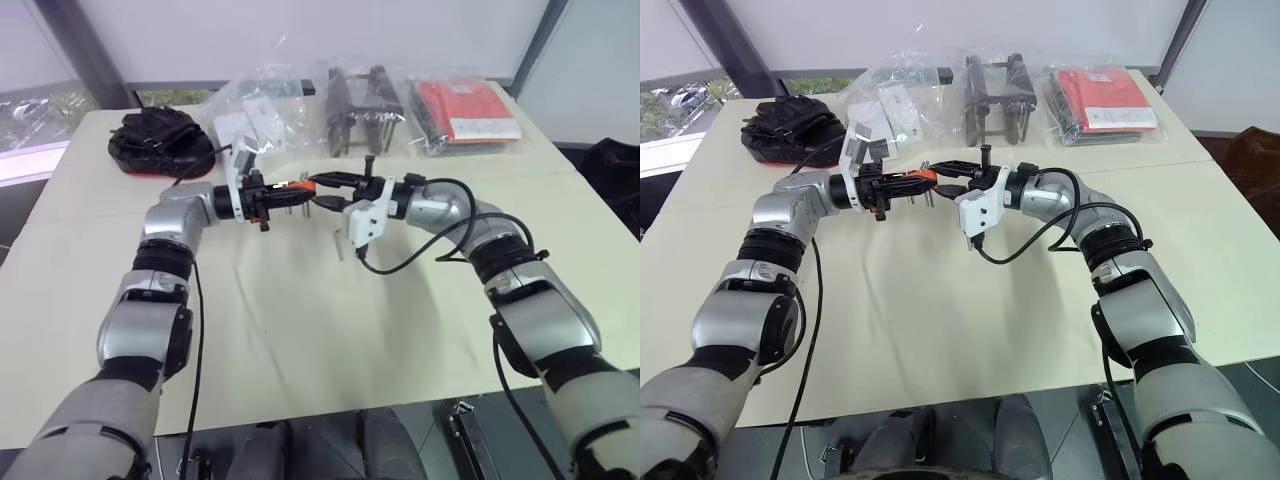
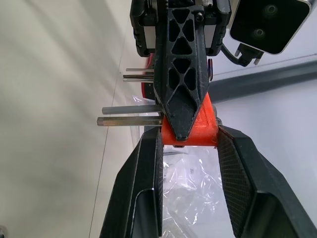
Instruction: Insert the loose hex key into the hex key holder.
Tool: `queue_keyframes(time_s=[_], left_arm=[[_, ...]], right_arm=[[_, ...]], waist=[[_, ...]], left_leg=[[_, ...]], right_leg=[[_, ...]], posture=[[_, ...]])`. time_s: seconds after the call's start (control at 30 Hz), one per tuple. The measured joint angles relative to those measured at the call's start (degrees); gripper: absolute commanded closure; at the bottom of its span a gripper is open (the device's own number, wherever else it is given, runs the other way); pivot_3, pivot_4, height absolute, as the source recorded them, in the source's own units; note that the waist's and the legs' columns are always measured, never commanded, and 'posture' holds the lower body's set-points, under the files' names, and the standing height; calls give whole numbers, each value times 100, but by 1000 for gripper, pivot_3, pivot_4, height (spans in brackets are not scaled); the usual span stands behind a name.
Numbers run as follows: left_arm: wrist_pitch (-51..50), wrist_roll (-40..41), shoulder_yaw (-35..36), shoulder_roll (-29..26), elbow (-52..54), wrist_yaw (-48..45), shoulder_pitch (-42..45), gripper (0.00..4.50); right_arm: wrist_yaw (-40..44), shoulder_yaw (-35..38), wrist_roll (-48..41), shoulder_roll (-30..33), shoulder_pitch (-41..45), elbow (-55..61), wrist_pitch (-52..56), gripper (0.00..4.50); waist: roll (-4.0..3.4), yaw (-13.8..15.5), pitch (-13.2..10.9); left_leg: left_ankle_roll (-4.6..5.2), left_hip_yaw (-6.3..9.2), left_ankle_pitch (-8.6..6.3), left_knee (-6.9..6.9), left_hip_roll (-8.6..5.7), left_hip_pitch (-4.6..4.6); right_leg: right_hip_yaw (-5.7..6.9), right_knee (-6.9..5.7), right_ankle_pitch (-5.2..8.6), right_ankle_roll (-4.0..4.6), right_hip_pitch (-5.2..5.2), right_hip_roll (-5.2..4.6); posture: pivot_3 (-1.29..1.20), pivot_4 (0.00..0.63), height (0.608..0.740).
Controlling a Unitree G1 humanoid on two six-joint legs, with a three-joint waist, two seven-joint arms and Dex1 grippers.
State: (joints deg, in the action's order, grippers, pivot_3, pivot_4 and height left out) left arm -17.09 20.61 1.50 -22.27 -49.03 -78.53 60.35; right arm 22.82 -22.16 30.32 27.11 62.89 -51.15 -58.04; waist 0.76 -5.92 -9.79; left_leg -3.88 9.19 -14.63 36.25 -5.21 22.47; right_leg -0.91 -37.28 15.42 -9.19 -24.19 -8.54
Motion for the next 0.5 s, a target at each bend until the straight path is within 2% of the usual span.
queue_keyframes(time_s=[0.07, 0.13, 0.17, 0.3, 0.4, 0.5], left_arm=[[0, 0, 0, 5, 0, -7, -5, 4430], [1, -5, -1, 9, 0, -8, -12, 4500], [16, -5, 1, 11, 1, 32, -15, 4500], [121, -4, 28, 7, 252, 188, -204, 4500], [177, -5, 36, -36, 778, 330, -636, 4500], [244, -26, 27, -139, 1464, 516, -1190, 4500]], right_arm=[[0, 0, -3, 14, -31, 49, 8, 3535], [10, 1, -8, 20, -55, 81, 28, 2419], [42, 0, -17, 30, -72, 86, 30, 2046], [269, 11, -157, 32, -225, 92, 282, 66], [490, 158, -494, 32, -355, 96, 907, 22], [1127, 635, -1333, -81, -680, 370, 2189, 22]], waist=[[0, 0, 0], [0, 0, 0], [0, 1, 0], [1, 1, 1], [1, 0, 1], [2, 7, 2]], left_leg=[[0, 0, 0, 0, 0, 0], [0, 0, 0, 1, 0, 0], [0, 0, 0, 1, 0, 0], [0, -1, 0, 1, 0, 0], [0, 0, 0, 0, 2, 0], [0, 1, 0, 0, 4, 1]], right_leg=[[0, 0, 0, 0, 0, 0], [0, 0, 0, 0, 0, 0], [0, 0, 0, 0, 0, 0], [0, -1, 0, 0, 1, -1], [-1, -2, 0, 0, 1, 0], [0, -2, 0, 0, 1, 1]], posture=[[0, 150, 740], [0, 150, 740], [0, 150, 740], [0, 150, 740], [0, 150, 740], [0, 150, 740]])
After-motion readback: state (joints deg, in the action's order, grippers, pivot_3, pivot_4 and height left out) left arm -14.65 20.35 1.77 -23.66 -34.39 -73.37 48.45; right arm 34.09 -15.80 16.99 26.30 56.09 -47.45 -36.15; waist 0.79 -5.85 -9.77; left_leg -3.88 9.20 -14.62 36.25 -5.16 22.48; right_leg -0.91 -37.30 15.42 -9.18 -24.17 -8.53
